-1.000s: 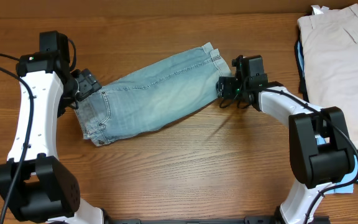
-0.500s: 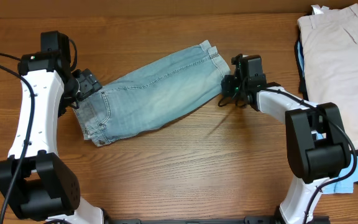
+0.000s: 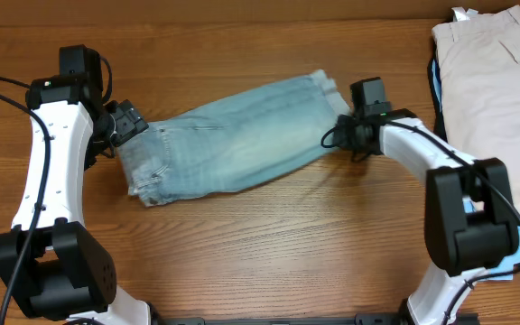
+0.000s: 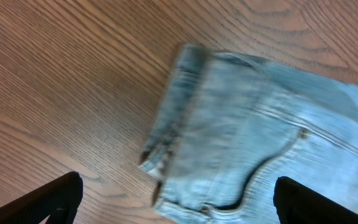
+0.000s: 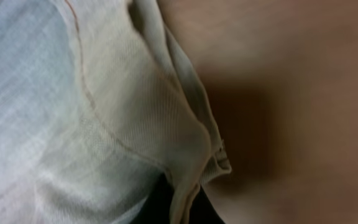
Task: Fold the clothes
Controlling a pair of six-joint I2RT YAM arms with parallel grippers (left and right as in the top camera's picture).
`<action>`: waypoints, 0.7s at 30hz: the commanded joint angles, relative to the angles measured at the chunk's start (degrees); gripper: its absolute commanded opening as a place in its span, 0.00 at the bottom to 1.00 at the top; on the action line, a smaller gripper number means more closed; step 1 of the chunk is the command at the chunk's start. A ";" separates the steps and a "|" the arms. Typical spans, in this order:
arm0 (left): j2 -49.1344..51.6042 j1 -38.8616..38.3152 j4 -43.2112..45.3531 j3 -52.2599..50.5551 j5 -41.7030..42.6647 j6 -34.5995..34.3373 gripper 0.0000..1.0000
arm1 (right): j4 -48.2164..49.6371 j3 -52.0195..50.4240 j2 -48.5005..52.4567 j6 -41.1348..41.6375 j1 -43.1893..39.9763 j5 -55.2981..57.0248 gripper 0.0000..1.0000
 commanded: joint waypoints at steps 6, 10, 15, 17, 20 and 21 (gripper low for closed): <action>0.33 -3.56 -0.22 -0.31 0.46 4.44 1.00 | -23.91 -1.40 -8.33 11.06 -2.97 3.65 0.04; 0.33 -5.40 -0.35 -0.31 0.46 7.45 1.00 | -32.50 -1.40 -14.29 11.04 -2.91 2.40 0.07; 0.33 -7.56 0.57 -0.31 0.55 13.05 1.00 | -35.06 -1.38 -26.10 10.36 -2.91 1.03 0.61; 0.33 -8.37 1.25 -0.31 1.16 16.85 1.00 | -33.75 -1.38 -30.75 8.57 -2.91 1.16 0.80; 0.33 -9.25 2.32 -0.31 3.45 21.11 1.00 | -29.81 -1.40 -36.24 4.44 -2.91 1.66 0.97; 0.33 -9.44 2.67 -0.31 3.82 21.51 1.00 | -28.63 -1.40 -37.03 3.98 -2.91 1.92 0.97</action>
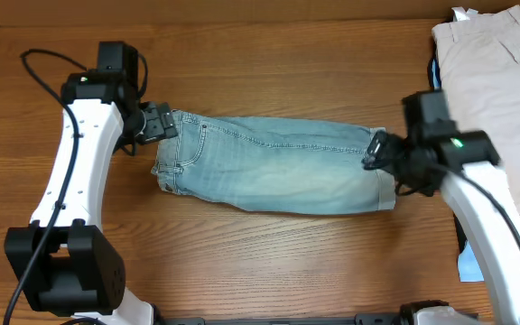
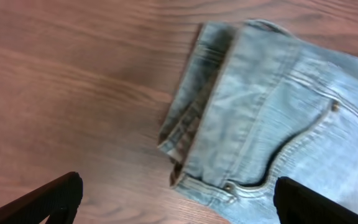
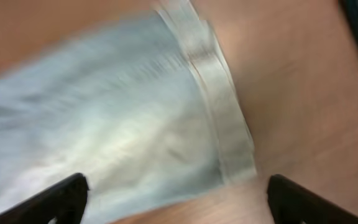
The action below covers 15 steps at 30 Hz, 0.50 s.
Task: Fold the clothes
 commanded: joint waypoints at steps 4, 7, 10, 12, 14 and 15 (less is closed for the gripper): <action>0.33 -1.33 2.14 -0.31 4.31 6.67 1.00 | 6.40 0.00 -1.70 -5.53 0.11 2.10 0.97; 0.33 -1.62 3.23 -0.31 4.50 6.67 1.00 | 9.49 0.00 2.64 -7.41 0.09 2.40 0.96; 0.63 -1.60 4.42 -0.31 4.42 6.67 1.00 | 11.72 0.00 8.57 -7.45 0.04 2.97 0.93; 1.16 -1.60 5.27 -0.31 4.50 6.95 1.00 | 12.70 0.00 12.83 -7.43 0.04 2.95 0.90; 2.29 -1.68 5.84 -0.31 5.57 8.66 1.00 | 13.25 0.00 16.35 -7.41 -0.11 2.95 0.86; 2.93 -1.84 5.92 -0.31 6.49 9.64 0.98 | 13.38 0.00 17.75 -7.41 -0.31 2.95 0.84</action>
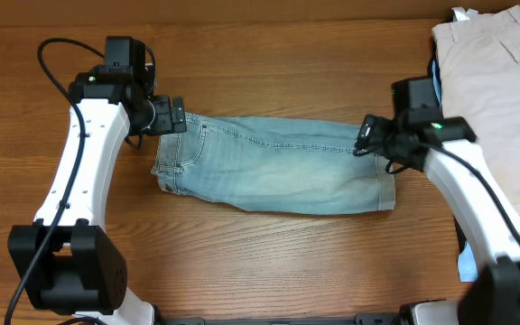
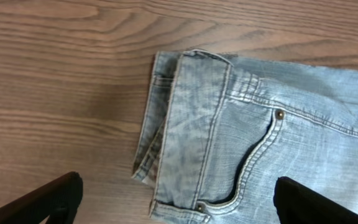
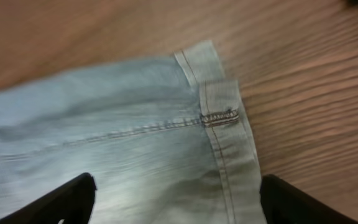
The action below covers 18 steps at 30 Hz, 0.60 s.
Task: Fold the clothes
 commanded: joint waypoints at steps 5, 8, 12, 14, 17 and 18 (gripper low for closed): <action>7.61 -2.03 0.22 -0.31 6.19 6.99 0.46 | 1.11 0.02 7.56 -0.81 -2.34 0.59 0.70; 10.73 -2.58 0.22 -0.31 6.60 5.97 0.11 | 2.01 0.02 9.09 -3.06 -3.43 -2.38 0.56; 13.55 -2.36 -0.24 -0.31 6.34 4.83 0.04 | 3.91 -0.04 10.71 -5.97 -3.61 -8.44 0.39; 14.12 -1.84 -0.22 -0.31 6.34 4.83 0.04 | 5.40 -0.15 11.61 -5.97 -3.54 -9.88 0.25; 14.29 -0.59 0.00 -0.31 6.32 4.85 0.06 | 7.45 -0.35 13.09 -5.97 -3.54 -10.82 0.19; 14.29 -0.15 0.13 -0.31 6.32 4.85 0.07 | 7.96 -0.35 13.77 -5.97 -3.54 -10.95 0.18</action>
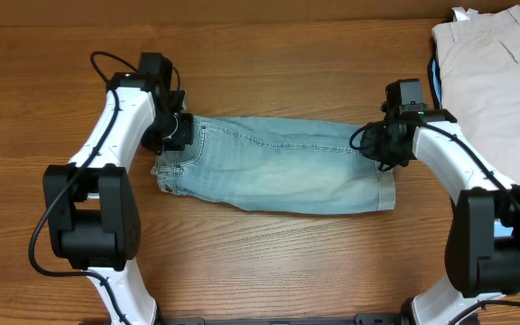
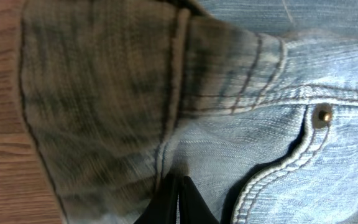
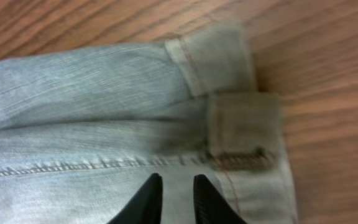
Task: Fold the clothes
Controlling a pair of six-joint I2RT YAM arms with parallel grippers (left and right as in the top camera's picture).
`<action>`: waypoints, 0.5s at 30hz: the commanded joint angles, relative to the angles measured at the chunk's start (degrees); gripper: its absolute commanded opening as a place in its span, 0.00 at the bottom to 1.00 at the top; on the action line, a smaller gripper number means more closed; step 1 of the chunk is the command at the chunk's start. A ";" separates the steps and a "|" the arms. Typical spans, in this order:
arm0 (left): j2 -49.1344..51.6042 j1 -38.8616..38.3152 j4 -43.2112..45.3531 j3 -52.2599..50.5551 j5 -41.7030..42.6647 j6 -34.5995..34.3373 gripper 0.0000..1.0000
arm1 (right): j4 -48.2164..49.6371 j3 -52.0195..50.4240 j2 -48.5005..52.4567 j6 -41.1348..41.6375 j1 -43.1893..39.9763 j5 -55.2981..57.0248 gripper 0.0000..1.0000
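Light blue jeans (image 1: 278, 167) lie flat and stretched out across the middle of the wooden table (image 1: 269, 262), waist to the left, leg hems to the right. My left gripper (image 1: 177, 135) is down on the top corner of the waistband. In the left wrist view, my left gripper (image 2: 178, 202) has its fingertips pressed together on the denim (image 2: 260, 93) beside the front pocket. My right gripper (image 1: 382, 152) sits on the leg end. In the right wrist view, my right gripper (image 3: 174, 196) is narrowed onto the cloth just left of the hem cuff (image 3: 244, 130).
A pile of beige trousers (image 1: 495, 72) lies at the back right corner, with a blue garment (image 1: 434, 81) showing under its left edge. More blue cloth (image 1: 472, 262) shows at the right edge behind my right arm.
Both grippers were wide open above the two ends of the jeans. Now each is down on the denim with its fingers drawn together. The jeans lie as before.
The jeans first lay slanted and bunched, my right gripper close on the leg end and my left open by the waist. Then they lay straight across the table with both grippers open. Both stayed open over the ends, and now both are shut on the cloth.
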 commanded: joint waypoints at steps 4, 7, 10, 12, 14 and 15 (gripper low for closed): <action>0.63 3.15 1.14 -0.15 0.37 0.00 0.06 | 3.21 -0.33 4.57 -1.73 0.20 -2.27 0.17; 0.63 3.72 2.03 -0.15 0.35 0.00 0.06 | 5.55 -0.33 7.15 -1.75 0.20 -1.40 0.16; 0.61 4.09 1.11 0.11 0.15 -0.02 0.14 | 7.39 -0.33 9.51 -1.62 0.20 -1.90 0.16; 0.61 4.39 -1.25 0.85 0.20 0.02 0.31 | 7.63 -0.33 10.34 -1.62 0.20 -2.54 0.16; 0.61 4.98 -4.07 1.64 0.17 1.20 0.55 | 7.52 -0.33 10.75 -1.64 0.20 -2.51 0.16; 0.61 5.33 -5.01 1.79 0.15 2.08 0.63 | 7.52 -0.33 10.75 -1.66 0.20 -2.51 0.16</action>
